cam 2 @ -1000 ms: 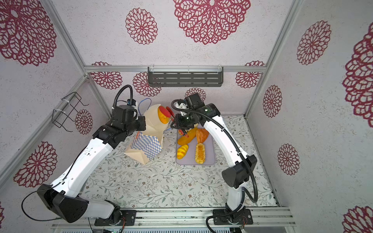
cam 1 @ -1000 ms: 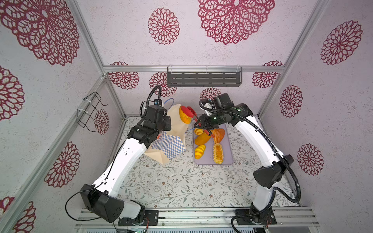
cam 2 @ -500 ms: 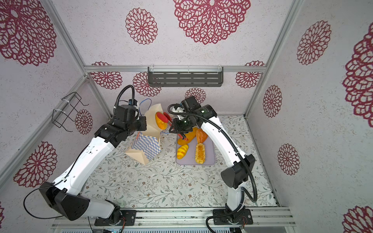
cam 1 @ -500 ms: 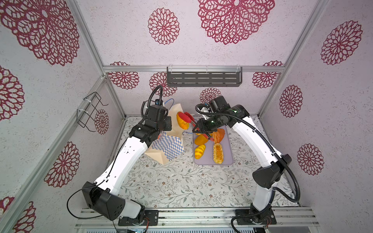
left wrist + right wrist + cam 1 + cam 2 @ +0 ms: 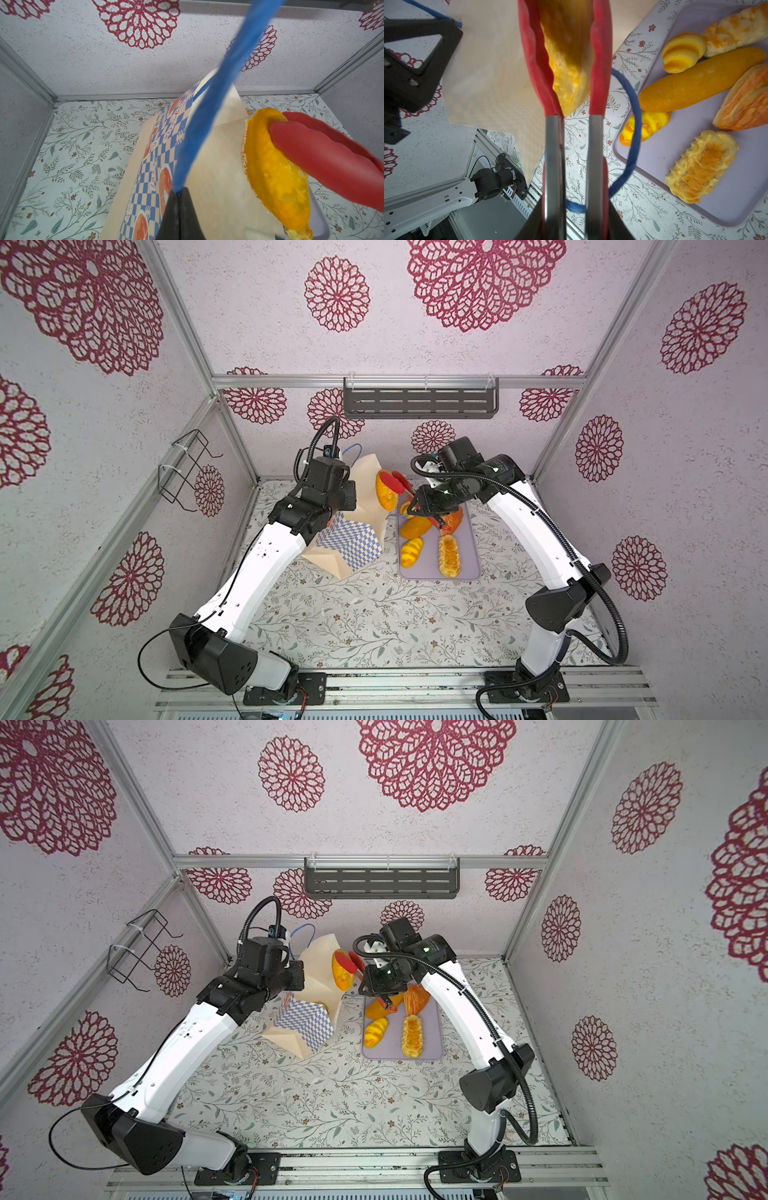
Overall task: Place the fake bread into the paper bag
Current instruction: 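Lower the tongs into the bag opening and open them to release bread, then move the open tongs back over the tray with the right gripper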
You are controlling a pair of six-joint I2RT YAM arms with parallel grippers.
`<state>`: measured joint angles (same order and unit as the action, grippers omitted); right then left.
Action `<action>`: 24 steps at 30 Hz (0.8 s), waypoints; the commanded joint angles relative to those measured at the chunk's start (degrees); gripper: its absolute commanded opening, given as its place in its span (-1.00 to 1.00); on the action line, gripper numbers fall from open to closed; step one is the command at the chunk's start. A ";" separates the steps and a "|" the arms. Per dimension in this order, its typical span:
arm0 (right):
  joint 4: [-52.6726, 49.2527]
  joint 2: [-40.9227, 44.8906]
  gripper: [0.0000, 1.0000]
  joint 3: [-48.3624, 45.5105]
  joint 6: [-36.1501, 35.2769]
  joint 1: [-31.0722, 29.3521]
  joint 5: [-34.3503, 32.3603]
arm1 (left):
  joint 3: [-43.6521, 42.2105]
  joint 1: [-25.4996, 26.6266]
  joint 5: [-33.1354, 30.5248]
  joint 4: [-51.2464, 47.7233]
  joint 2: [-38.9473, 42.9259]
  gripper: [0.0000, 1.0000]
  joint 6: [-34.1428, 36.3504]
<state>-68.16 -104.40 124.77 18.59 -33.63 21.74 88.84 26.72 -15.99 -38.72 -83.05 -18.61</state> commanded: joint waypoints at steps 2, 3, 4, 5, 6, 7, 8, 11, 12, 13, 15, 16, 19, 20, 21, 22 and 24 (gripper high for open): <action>4.17 2.97 -0.32 -2.10 0.38 -0.03 3.87 | 1.95 2.08 -1.13 1.45 -0.76 -1.00 2.08; 4.43 2.76 -0.32 -2.33 0.50 -0.06 4.23 | 1.95 2.32 -1.26 1.45 -0.86 -1.00 2.10; 4.55 2.60 -0.32 -2.32 0.48 -0.21 4.32 | 1.95 2.48 -1.31 1.49 -0.93 -1.00 2.09; 4.69 2.46 -0.27 -2.34 0.51 -0.21 4.37 | 1.95 2.69 -1.35 1.45 -1.05 -1.00 2.02; 4.69 2.49 -0.22 -2.32 0.56 -0.30 4.31 | 1.89 2.74 -1.33 1.46 -1.07 -1.00 1.96; 4.79 2.49 -0.19 -2.33 0.48 -0.30 4.30 | 1.77 2.83 -1.37 1.45 -1.07 -1.00 1.91; 4.94 2.46 -0.16 -2.34 0.57 -0.30 4.28 | 1.65 2.88 -1.35 1.54 -1.07 -1.00 1.83; 5.32 2.78 -0.10 -2.38 0.85 -0.25 4.11 | 1.56 2.90 -1.35 1.76 -1.04 -1.00 1.65; 5.51 2.80 -0.08 -2.43 0.92 -0.22 4.03 | 1.51 3.00 -1.40 1.73 -1.02 -1.00 1.65; 5.67 2.90 -0.06 -2.38 1.01 -0.21 3.93 | 1.50 3.03 -1.36 1.72 -1.04 -1.00 1.67; 5.82 3.01 -0.02 -2.21 1.18 -0.21 3.89 | 1.51 3.04 -1.37 1.72 -1.11 -1.00 1.65; 5.85 2.99 0.00 -2.14 1.24 -0.21 3.74 | 1.51 3.13 -1.36 1.86 -1.07 -1.00 1.57; 6.00 3.15 0.04 -2.12 1.32 -0.12 3.32 | 1.51 3.13 -1.33 1.81 -1.06 -1.00 1.49; 6.11 3.24 0.06 -2.15 1.36 -0.18 3.22 | 1.39 3.15 -1.35 1.81 -1.00 -1.00 1.47; 6.28 3.34 0.07 -2.12 1.48 -0.12 3.19 | 1.38 3.17 -1.30 1.81 -1.06 -1.00 1.47; 6.46 3.33 0.07 -2.16 1.54 -0.17 3.20 | 1.37 3.21 -1.24 1.90 -1.07 -1.00 1.39; 6.86 3.41 0.08 -2.13 1.80 -0.04 3.19 | 1.31 3.17 -1.24 1.89 -1.14 -1.00 1.38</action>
<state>-63.99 -104.05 121.58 19.59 -33.78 24.67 89.06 29.28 -17.26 -38.52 -84.05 -17.61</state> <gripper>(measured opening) 0.539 0.039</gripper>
